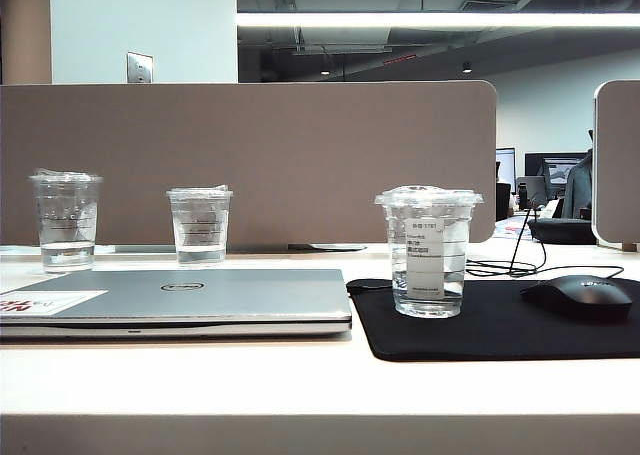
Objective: Pick up the coffee cup on the right and place it on the right side of the laptop.
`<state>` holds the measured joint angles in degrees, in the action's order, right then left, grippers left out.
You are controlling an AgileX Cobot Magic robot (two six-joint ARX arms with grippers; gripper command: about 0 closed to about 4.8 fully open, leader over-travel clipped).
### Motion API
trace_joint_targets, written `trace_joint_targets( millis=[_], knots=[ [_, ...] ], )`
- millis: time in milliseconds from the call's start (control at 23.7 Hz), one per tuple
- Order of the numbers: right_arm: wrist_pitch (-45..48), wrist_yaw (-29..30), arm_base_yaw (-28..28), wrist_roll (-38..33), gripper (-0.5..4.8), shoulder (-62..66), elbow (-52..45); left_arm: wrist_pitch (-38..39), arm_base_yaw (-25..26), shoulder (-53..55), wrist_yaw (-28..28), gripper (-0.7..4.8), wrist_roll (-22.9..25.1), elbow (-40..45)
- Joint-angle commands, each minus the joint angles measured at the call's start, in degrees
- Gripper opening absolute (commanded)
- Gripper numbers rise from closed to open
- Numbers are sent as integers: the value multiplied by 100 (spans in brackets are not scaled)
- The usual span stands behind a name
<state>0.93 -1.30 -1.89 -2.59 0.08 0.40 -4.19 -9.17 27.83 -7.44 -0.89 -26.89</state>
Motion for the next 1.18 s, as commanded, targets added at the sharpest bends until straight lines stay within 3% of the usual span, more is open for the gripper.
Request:
trace_joint_targets(
  millis=[42, 337, 633, 801, 1181],
  knots=[
    [90, -9, 0, -22, 1, -11, -33, -251, 341, -765, 144, -6, -4, 671],
    [90, -9, 0, -22, 1, -11, -33, -243, 673, -2142, 531, -6, -2, 1753],
    [87, -9, 2, -22, 1, -11, -33, -229, 664, -2765, 597, -6, -2, 2614],
    [76, -9, 2, -22, 1, -11, -33, 245, 664, -2767, 616, -6, 15, 2653],
    [74, -9, 2, -22, 1, -11, -33, 291, 662, -2767, 616, -5, 44, 2653]
  ],
)
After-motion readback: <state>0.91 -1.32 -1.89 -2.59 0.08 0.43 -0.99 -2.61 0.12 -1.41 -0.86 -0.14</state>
